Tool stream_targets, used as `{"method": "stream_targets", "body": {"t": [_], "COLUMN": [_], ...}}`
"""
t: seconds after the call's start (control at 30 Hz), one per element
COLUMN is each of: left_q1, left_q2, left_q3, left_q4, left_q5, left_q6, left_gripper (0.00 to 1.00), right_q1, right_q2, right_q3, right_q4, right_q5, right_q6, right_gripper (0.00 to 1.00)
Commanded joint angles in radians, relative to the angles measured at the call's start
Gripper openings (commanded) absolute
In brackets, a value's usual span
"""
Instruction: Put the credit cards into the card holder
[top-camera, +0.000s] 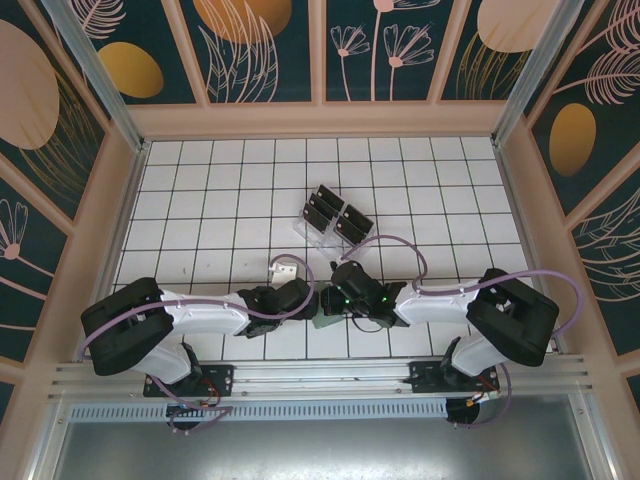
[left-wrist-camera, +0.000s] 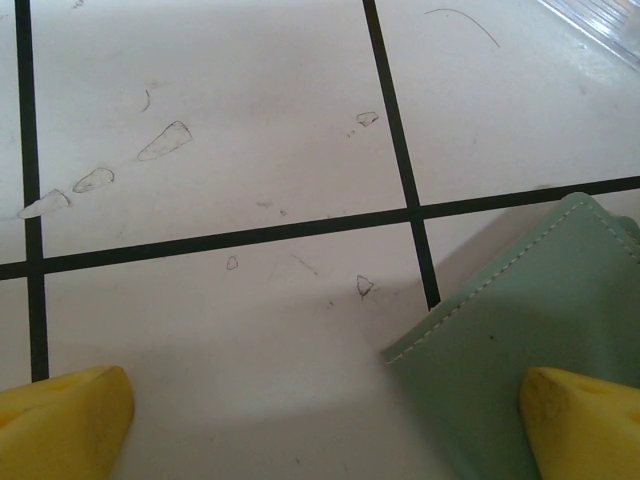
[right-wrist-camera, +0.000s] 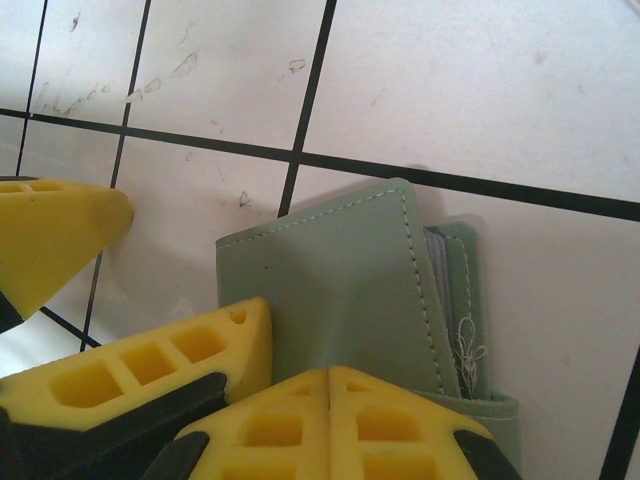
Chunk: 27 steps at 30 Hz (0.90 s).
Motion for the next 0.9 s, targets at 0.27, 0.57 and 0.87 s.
{"method": "stream_targets", "body": {"t": [0.27, 0.57, 0.87], "left_q1": [0.002, -0.003, -0.006], "left_q2": [0.029, 0.031, 0.033], "left_q3": [-0.037, -0.035, -0.034], "left_q4": [-0.010, -0.009, -0.007], "left_q5": [0.034, 0.033, 0.035], "left_q6": [-0.016, -0.017, -0.018], "left_gripper": [0.99, 0.99, 0.99], "right_q1": [-0.004, -0.004, -0.008], "right_q2": [-0.045, -0.017, 0.043], "right_q3": [0.022, 0.019, 0.014], "right_q4": [-0.003, 0.014, 0.048], "right_q5": [0.012, 0.010, -0.001], "right_q6": [0.014, 0.016, 0.016], "right_gripper": [0.00, 0.00, 0.00]}}
